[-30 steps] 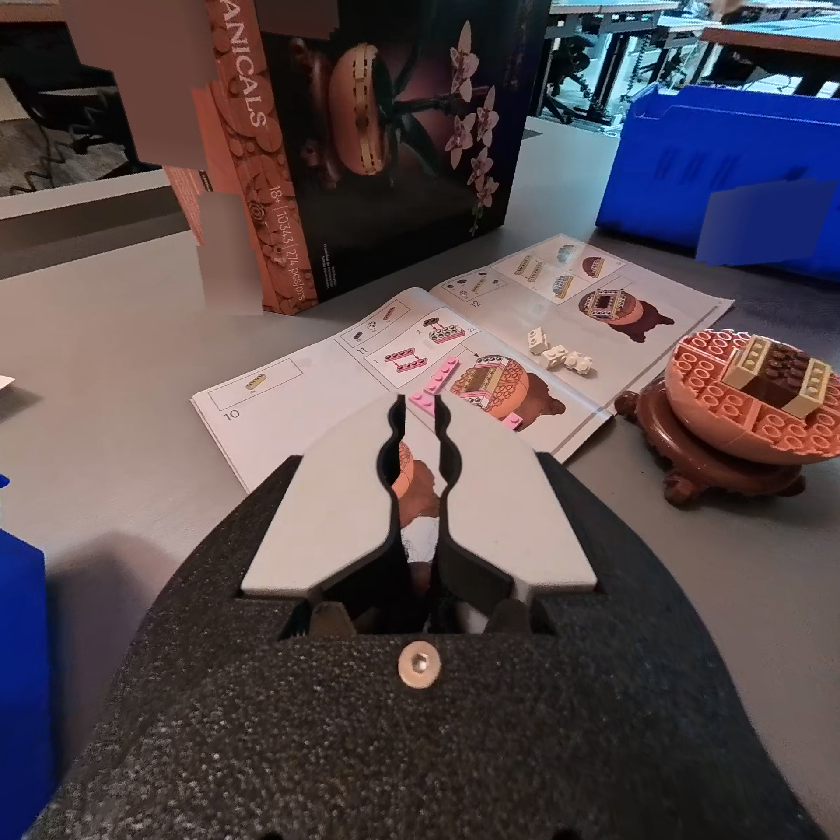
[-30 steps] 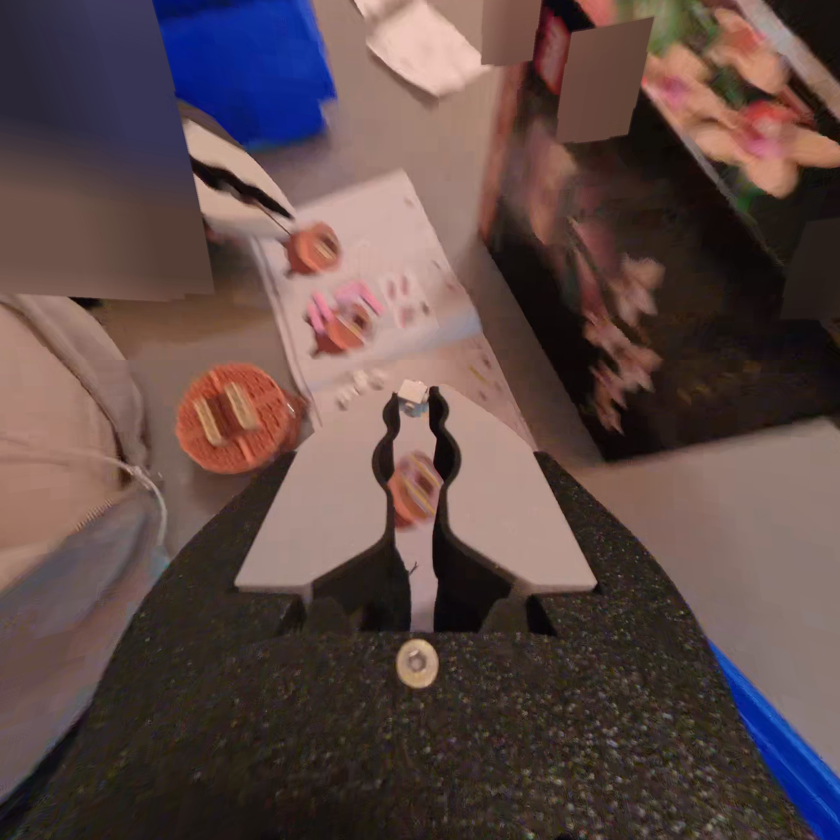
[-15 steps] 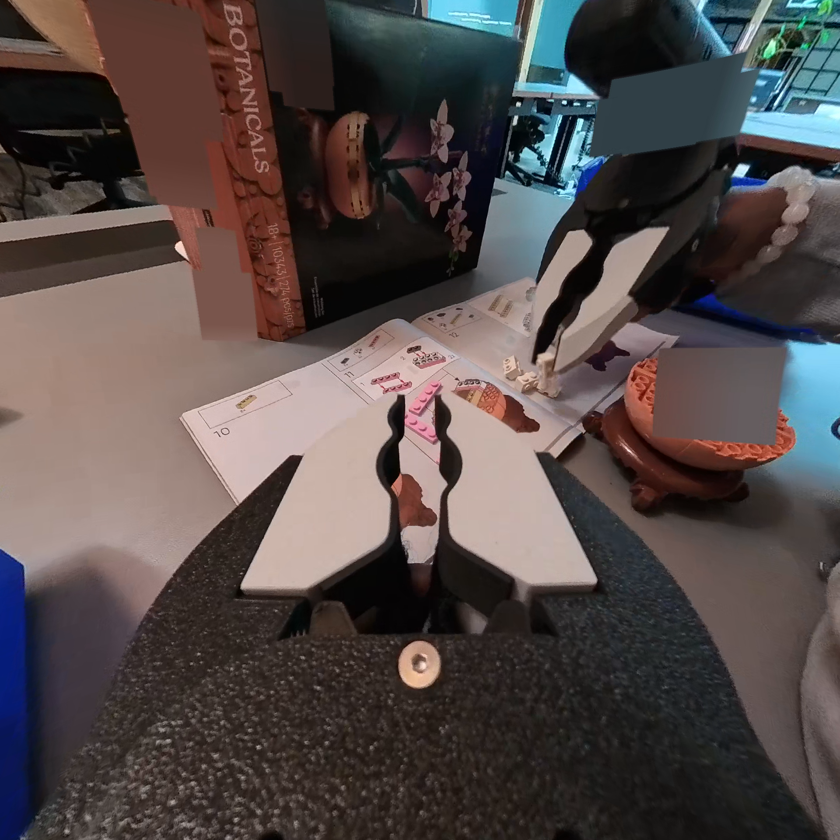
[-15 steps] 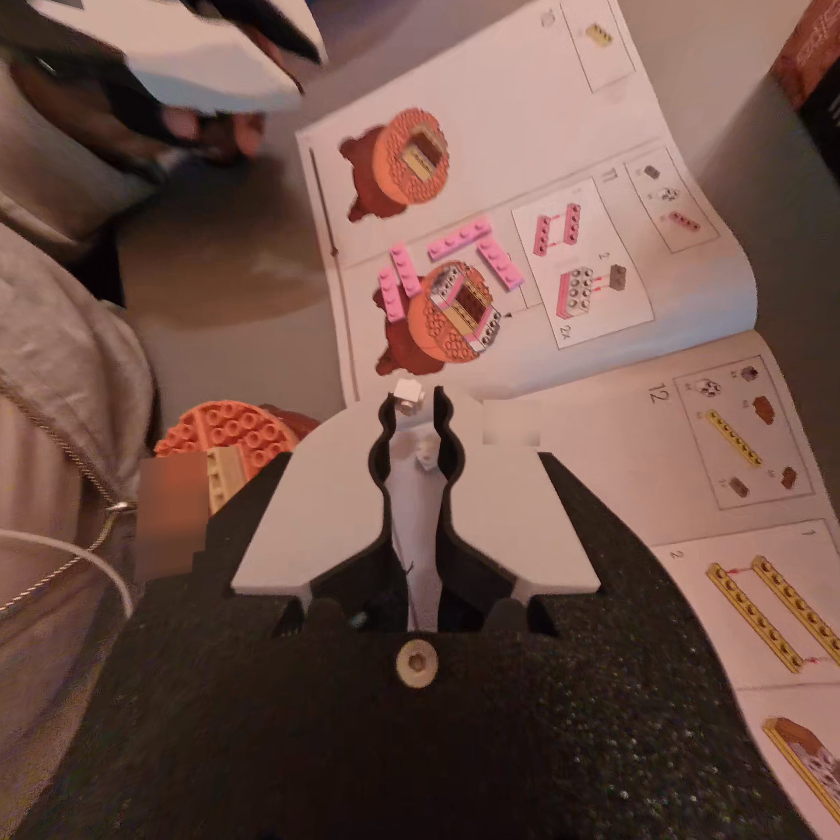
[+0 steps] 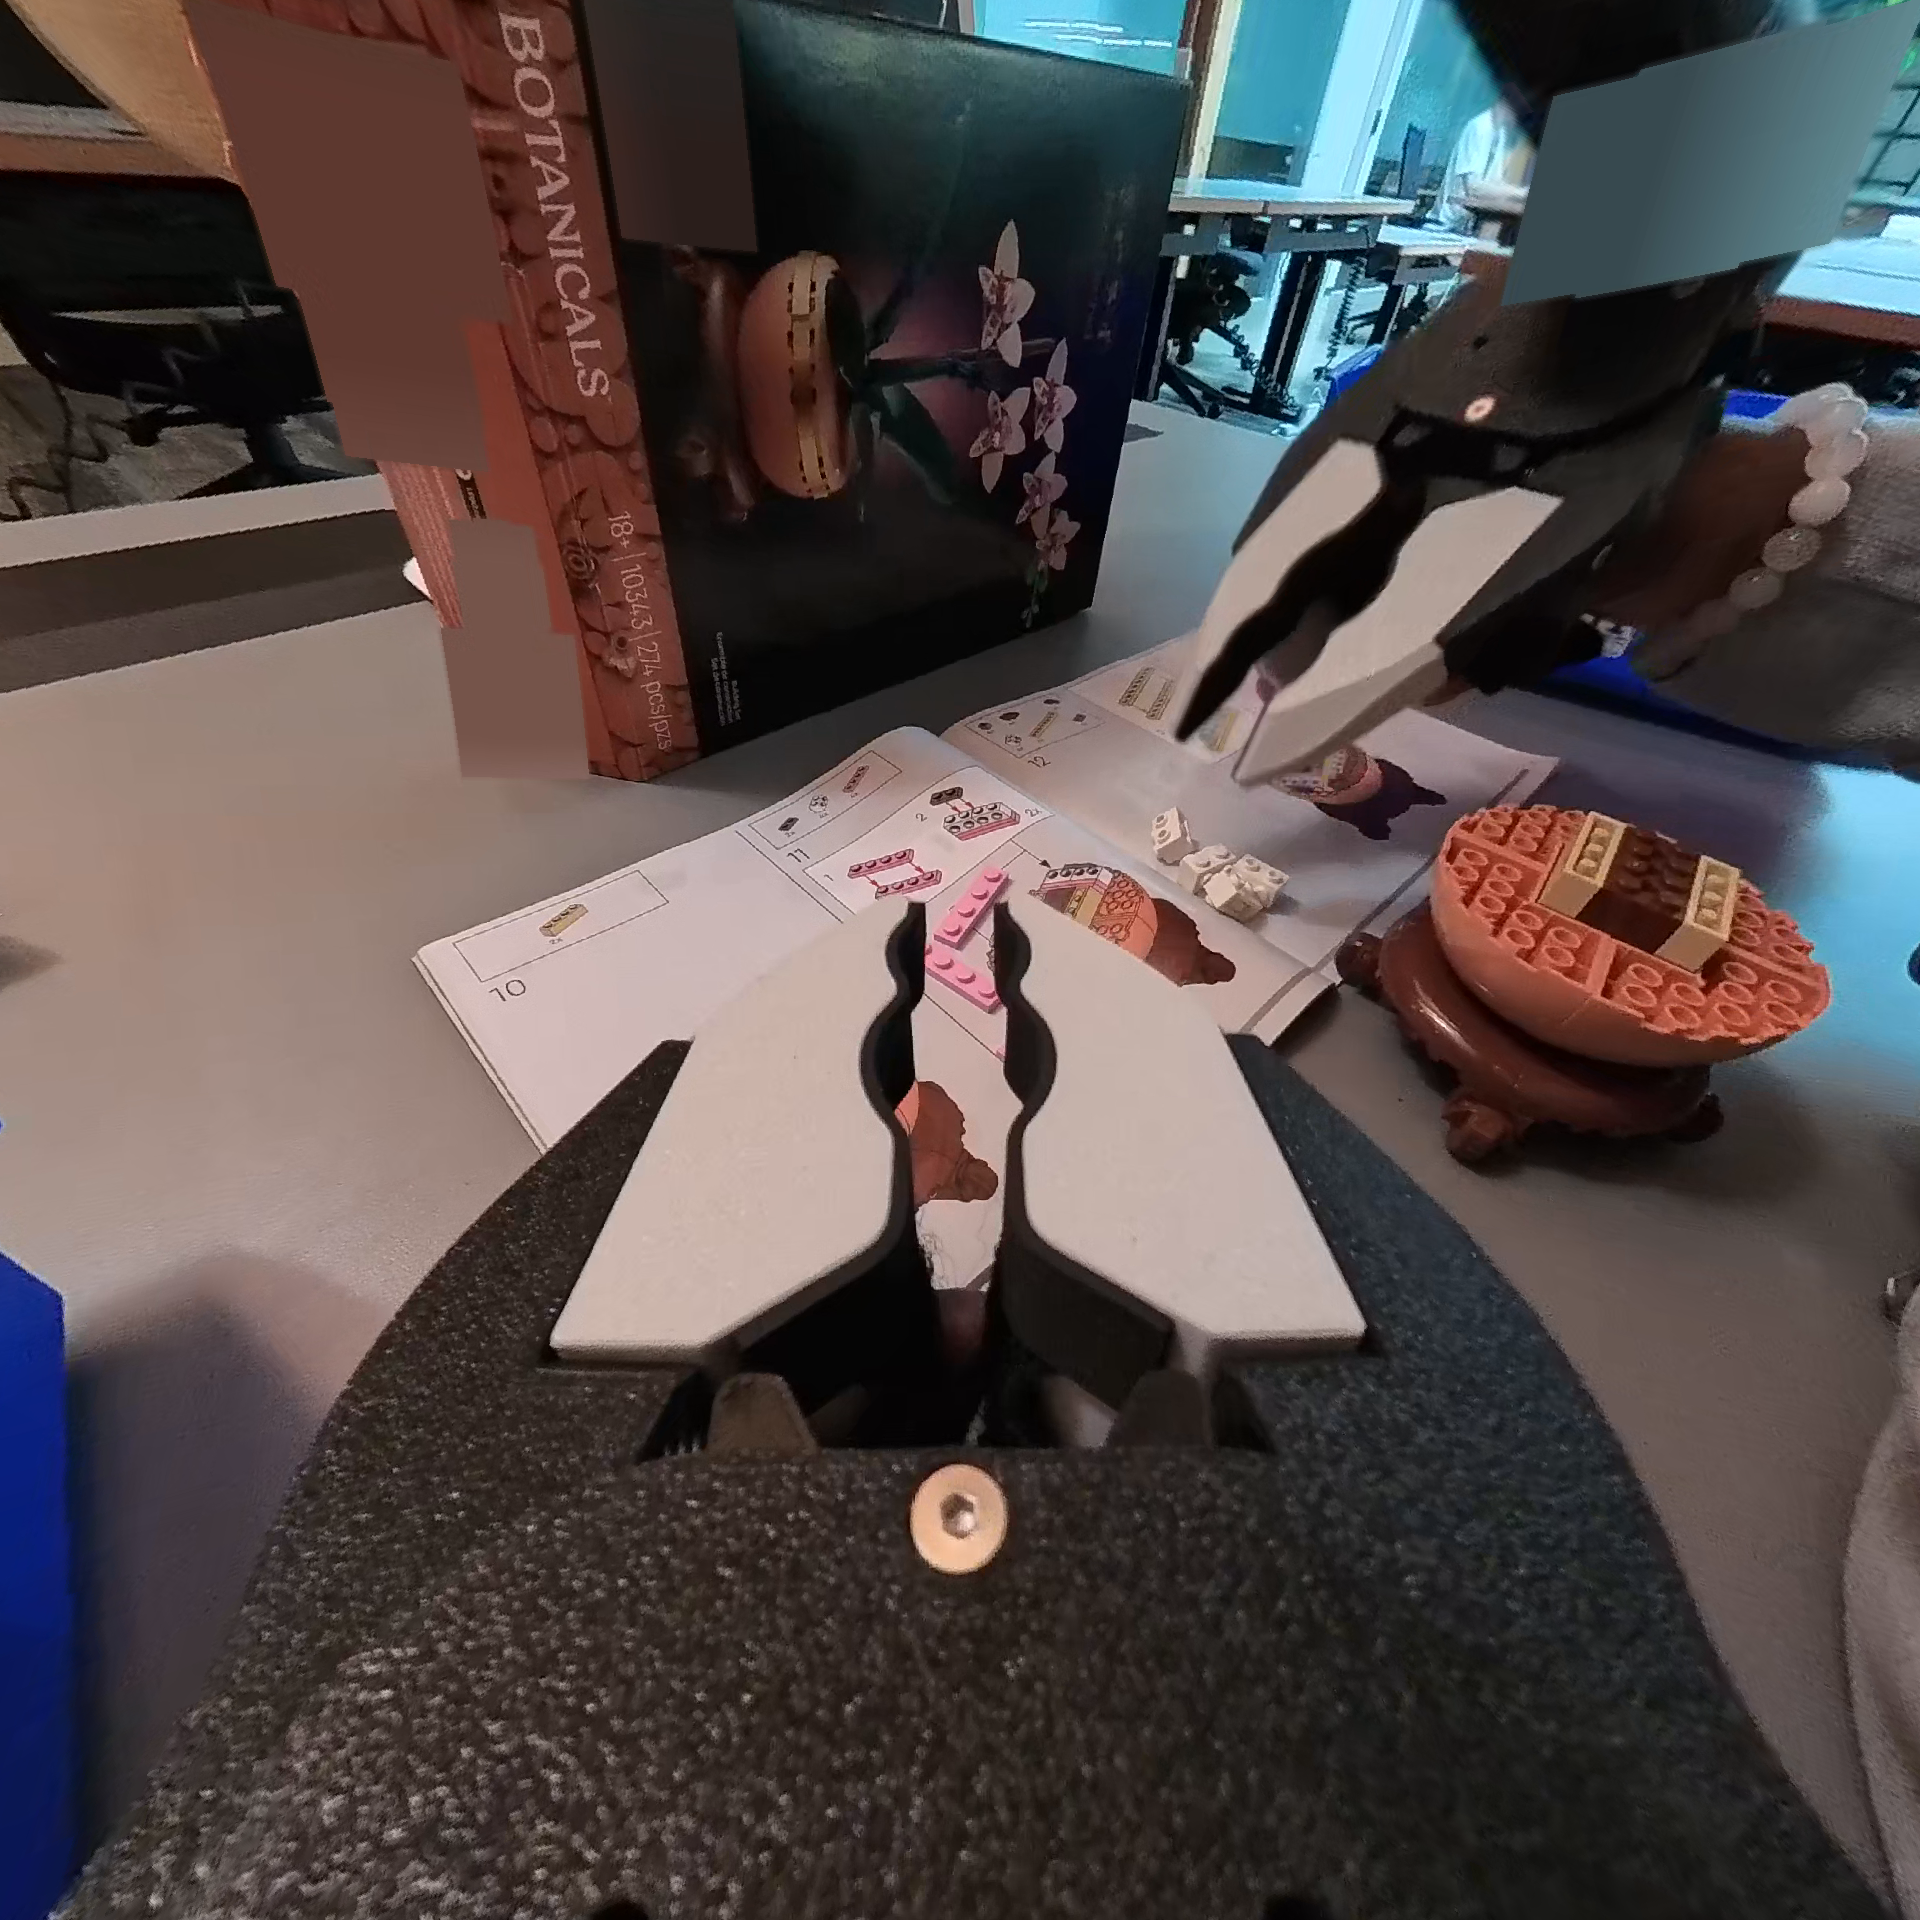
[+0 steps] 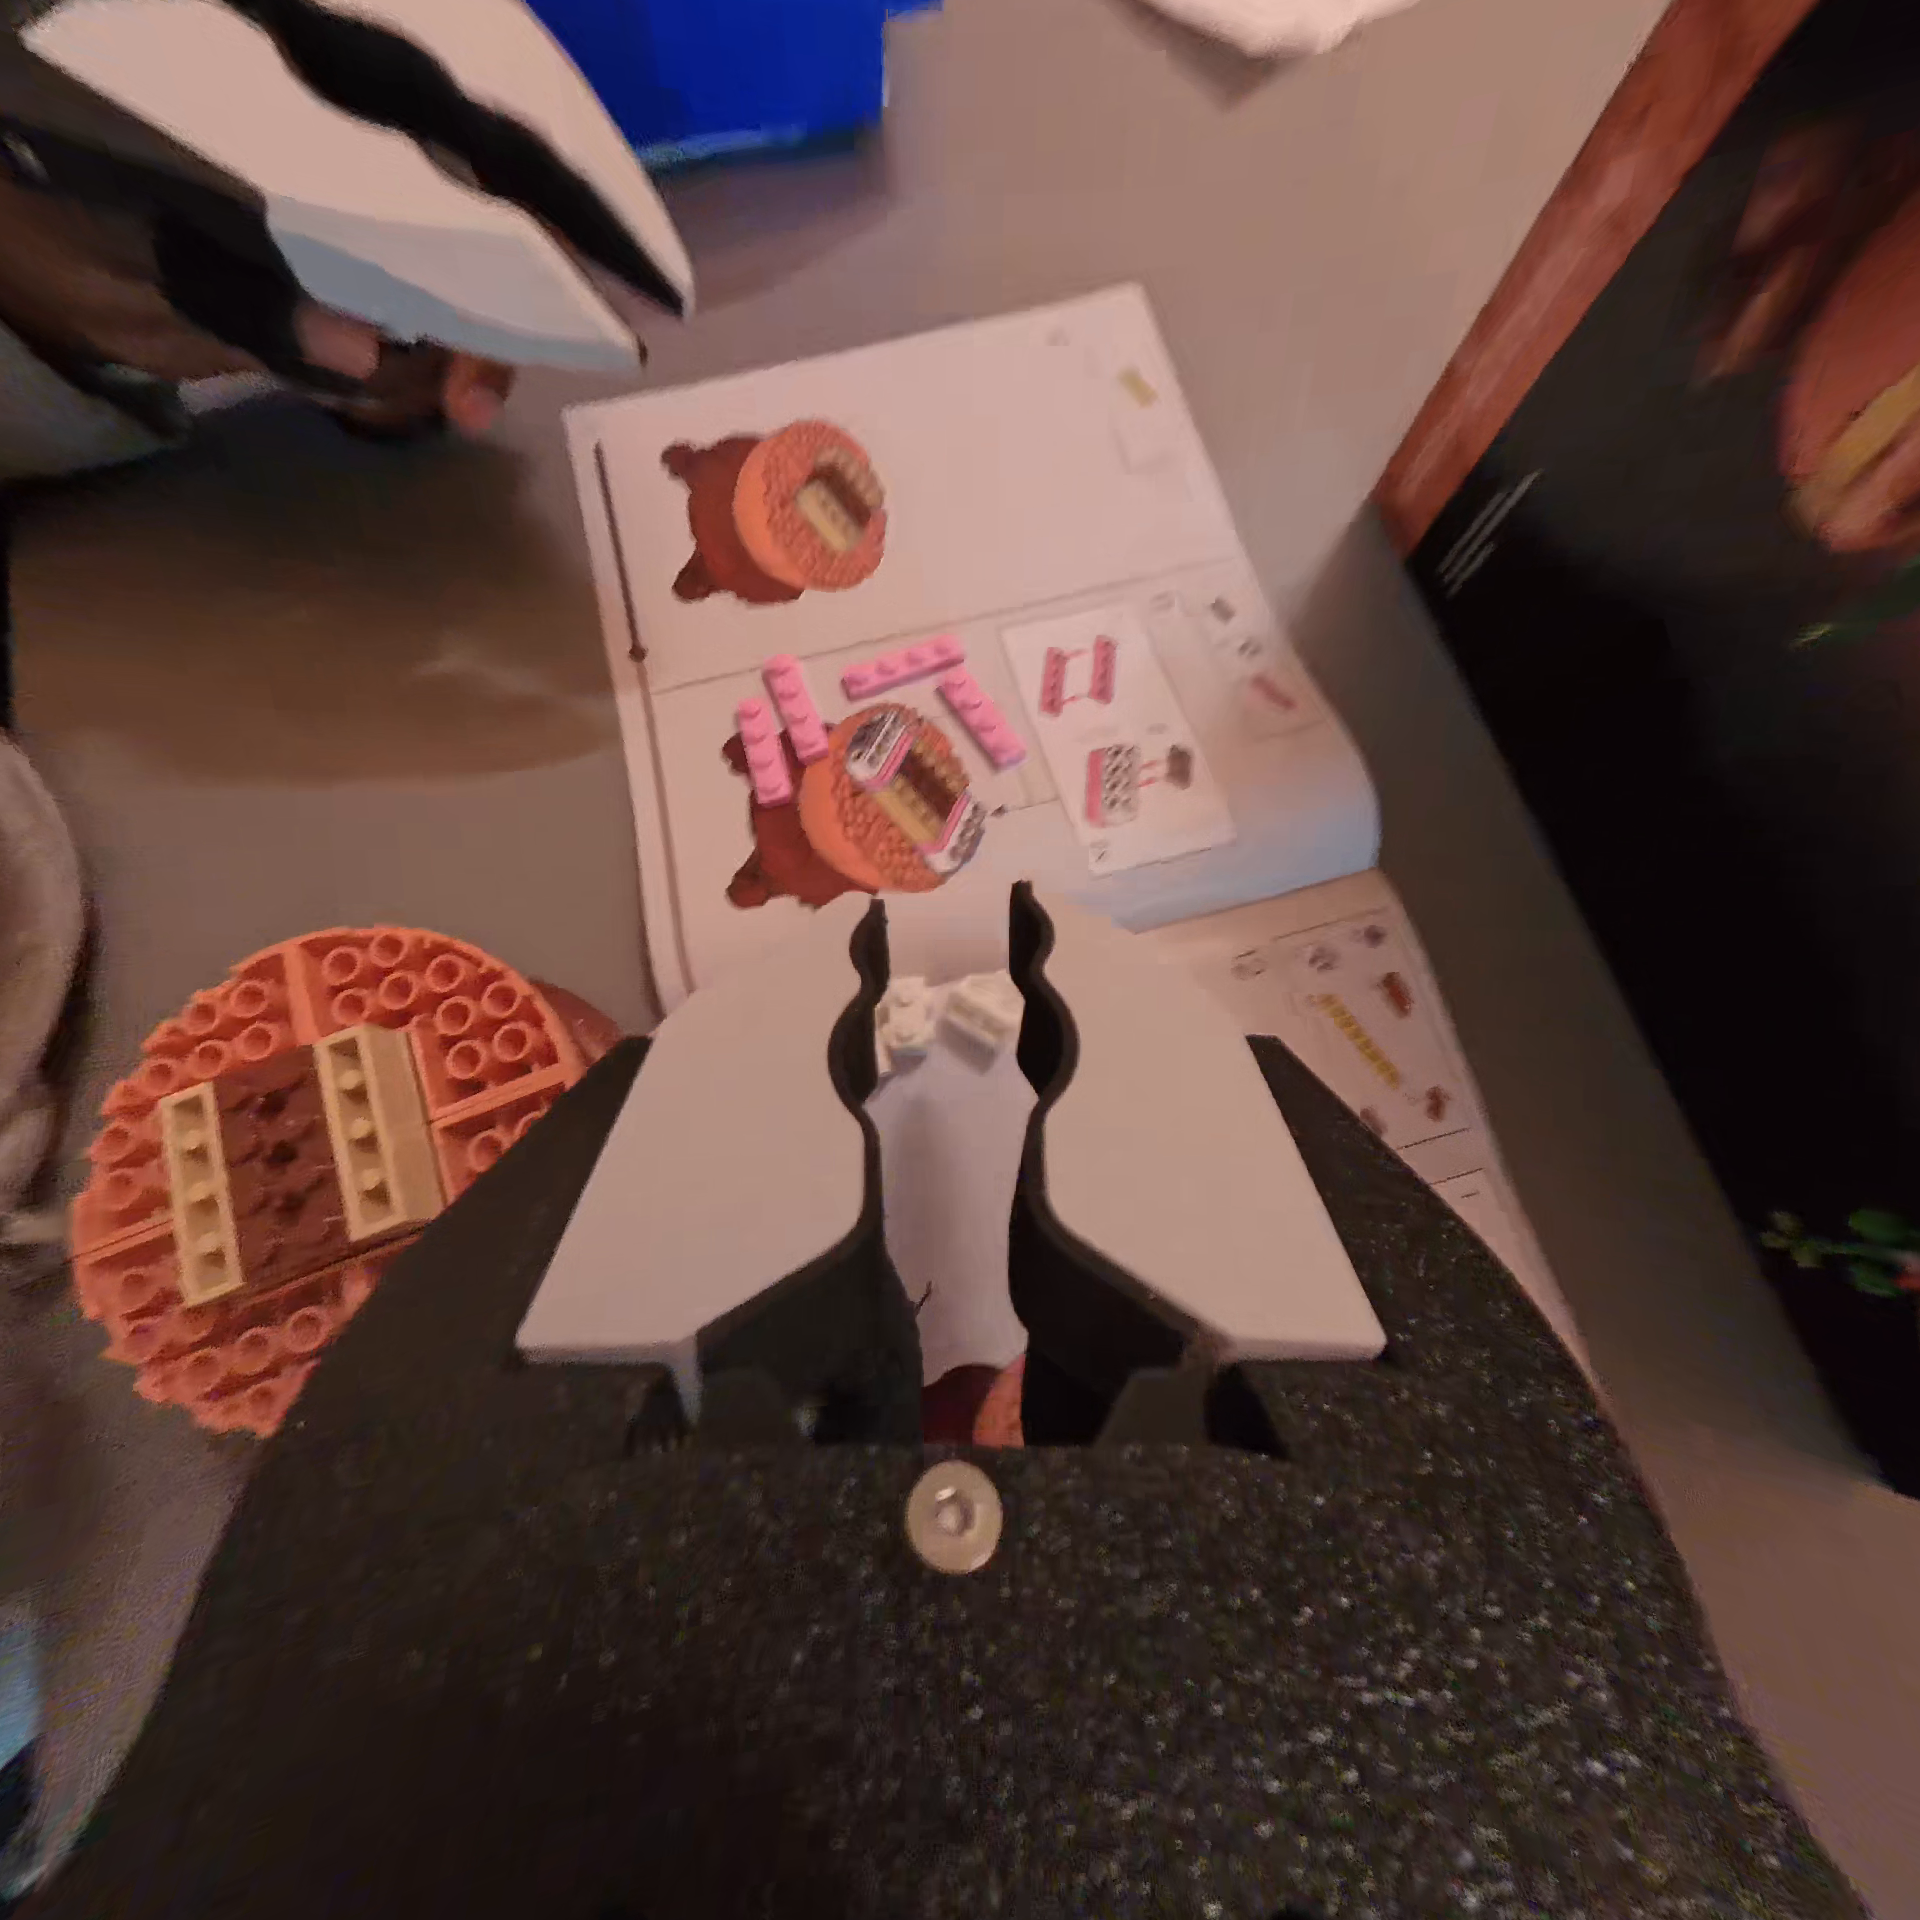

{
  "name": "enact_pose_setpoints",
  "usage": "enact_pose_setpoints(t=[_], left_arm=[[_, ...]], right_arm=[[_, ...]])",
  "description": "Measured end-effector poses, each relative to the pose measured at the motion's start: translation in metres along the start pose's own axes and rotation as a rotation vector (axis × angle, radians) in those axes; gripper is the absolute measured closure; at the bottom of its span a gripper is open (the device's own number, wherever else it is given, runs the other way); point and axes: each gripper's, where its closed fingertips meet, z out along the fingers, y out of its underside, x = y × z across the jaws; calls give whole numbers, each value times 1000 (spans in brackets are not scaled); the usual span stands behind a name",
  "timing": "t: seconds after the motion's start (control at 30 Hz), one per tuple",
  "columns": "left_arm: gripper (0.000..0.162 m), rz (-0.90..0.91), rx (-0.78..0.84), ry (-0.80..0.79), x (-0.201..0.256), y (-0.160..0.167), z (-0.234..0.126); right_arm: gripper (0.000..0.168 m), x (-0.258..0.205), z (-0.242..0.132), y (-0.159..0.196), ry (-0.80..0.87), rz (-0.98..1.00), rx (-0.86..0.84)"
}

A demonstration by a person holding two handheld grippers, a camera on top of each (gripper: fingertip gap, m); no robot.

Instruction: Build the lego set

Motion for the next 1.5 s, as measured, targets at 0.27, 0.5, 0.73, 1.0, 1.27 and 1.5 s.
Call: enact_pose_setpoints(t=[0.27,0.5,0.73,1.0,1.27,1.5], left_arm=[[150,3,-19,5,1,2,2],[150,7,-12,5,1,1,1],[150,6,22,42,5,-2,-2],[136,-21,38,43,3,-4,-4],[128,-7,80,54,5,-8,-8],[127,26,74,17,4,-8,-7]], right_arm=[[120,32,-58,-56,235,9,500],[74,40,-79,-63,272,53,629],[107,15,-80,-75,118,8,695],[163,11,-157,-86,332,-165,672],[168,27,-277,-44,640,-117,577],[92,54,-329,27,802,-134,353]])
